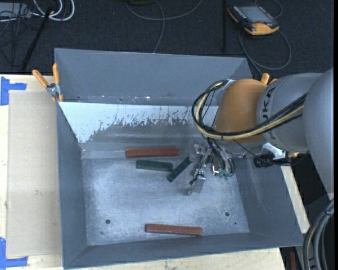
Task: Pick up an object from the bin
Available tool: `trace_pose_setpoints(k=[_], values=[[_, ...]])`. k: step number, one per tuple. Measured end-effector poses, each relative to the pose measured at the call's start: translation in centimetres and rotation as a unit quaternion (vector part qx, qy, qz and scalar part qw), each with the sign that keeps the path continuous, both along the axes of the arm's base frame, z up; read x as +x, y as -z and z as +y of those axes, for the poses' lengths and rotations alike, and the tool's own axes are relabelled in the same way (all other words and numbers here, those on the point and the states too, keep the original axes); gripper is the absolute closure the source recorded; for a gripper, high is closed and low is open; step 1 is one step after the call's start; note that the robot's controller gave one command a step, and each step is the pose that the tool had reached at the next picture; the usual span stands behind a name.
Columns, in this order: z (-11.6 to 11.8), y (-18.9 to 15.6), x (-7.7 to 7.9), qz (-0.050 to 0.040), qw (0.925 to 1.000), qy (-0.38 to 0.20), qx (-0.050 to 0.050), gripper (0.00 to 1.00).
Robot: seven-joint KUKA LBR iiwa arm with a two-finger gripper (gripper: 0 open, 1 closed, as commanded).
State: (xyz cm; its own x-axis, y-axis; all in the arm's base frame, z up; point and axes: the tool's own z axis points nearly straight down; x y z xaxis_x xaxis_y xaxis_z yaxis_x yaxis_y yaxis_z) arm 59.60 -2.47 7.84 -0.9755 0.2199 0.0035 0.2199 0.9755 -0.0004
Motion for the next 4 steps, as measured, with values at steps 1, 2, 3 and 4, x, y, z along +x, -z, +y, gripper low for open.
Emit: trace_pose_setpoints(k=[1,2,3,4], values=[[4.3,0.8,1.2,-0.0041,0.9991,0.042,0.0,0.0],[4.2,0.8,1.2,-0.0028,0.9992,0.041,0.0,1.0],[2.5,0.8,1.7,-0.0026,0.9998,-0.022,0.0,1.0],[2.5,0.8,1.7,-0.0024,0.9997,-0.023,0.0,0.0]])
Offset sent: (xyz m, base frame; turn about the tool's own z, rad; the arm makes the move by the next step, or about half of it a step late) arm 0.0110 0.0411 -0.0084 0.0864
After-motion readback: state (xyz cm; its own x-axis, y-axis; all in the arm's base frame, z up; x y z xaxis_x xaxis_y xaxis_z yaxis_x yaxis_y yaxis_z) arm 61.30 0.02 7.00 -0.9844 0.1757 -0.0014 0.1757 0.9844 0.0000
